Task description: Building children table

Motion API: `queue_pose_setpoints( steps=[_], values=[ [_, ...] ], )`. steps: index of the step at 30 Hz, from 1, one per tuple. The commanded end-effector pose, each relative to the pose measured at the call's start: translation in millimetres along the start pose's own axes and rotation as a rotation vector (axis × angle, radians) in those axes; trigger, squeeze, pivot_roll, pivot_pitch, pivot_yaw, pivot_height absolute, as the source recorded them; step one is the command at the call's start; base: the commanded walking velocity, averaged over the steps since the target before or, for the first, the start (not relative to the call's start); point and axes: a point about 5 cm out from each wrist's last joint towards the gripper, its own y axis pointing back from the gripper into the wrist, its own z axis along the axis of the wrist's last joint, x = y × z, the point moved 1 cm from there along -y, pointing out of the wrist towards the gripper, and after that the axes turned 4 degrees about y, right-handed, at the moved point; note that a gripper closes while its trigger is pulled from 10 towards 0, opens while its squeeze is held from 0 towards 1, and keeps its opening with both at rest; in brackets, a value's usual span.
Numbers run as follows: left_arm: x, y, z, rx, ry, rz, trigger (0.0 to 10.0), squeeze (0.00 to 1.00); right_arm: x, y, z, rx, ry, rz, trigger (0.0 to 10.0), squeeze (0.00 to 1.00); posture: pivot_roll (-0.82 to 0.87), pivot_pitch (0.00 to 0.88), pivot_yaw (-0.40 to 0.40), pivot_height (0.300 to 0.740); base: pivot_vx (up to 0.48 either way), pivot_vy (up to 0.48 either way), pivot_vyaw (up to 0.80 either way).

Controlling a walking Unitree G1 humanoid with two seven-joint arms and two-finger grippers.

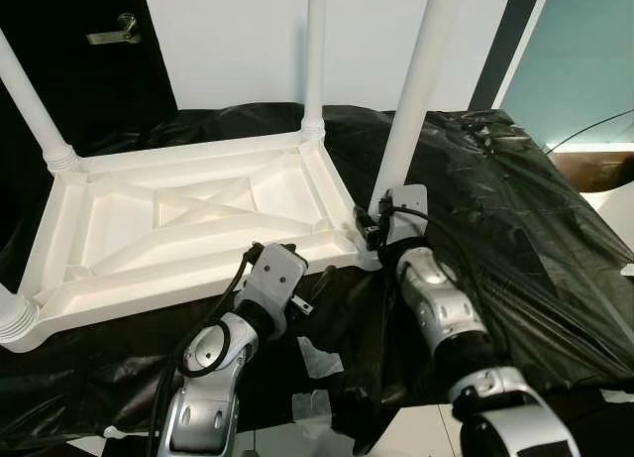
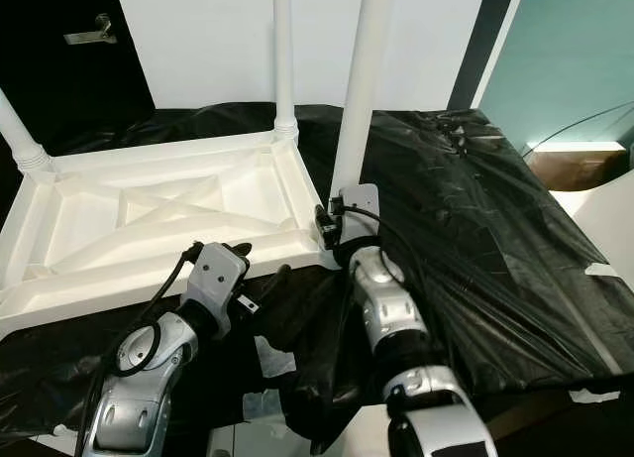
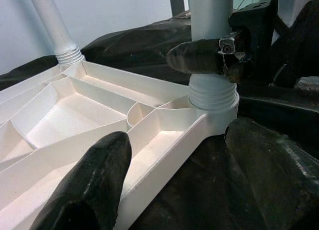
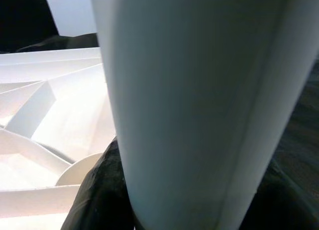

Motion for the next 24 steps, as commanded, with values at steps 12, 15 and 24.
queue_pose_setpoints(
  steps=[12, 15, 24],
  values=[
    [-3.7, -1.9, -4.3, 0.02, -0.008, 0.09, 10.0, 0.0, -4.0, 13.3, -10.7, 0.014, -0.034, 0.067, 10.0, 1.0, 0.15, 0.007, -0.059, 0.74, 0.0, 0.0, 0.0],
    [-4.6, -1.8, -6.6, 0.032, -0.026, 0.088, 10.0, 0.0, -11.7, 18.3, -5.3, -0.044, -0.026, 0.147, 10.0, 1.0, 0.15, 0.006, -0.062, 0.74, 0.0, 0.0, 0.0],
    [-7.8, -0.5, -7.8, 0.033, -0.023, 0.073, 10.0, 0.0, -39.5, 26.4, -7.0, -0.042, 0.041, 0.386, 10.0, 0.0, 0.14, 0.007, -0.055, 0.74, 0.0, 0.0, 0.0]
  ],
)
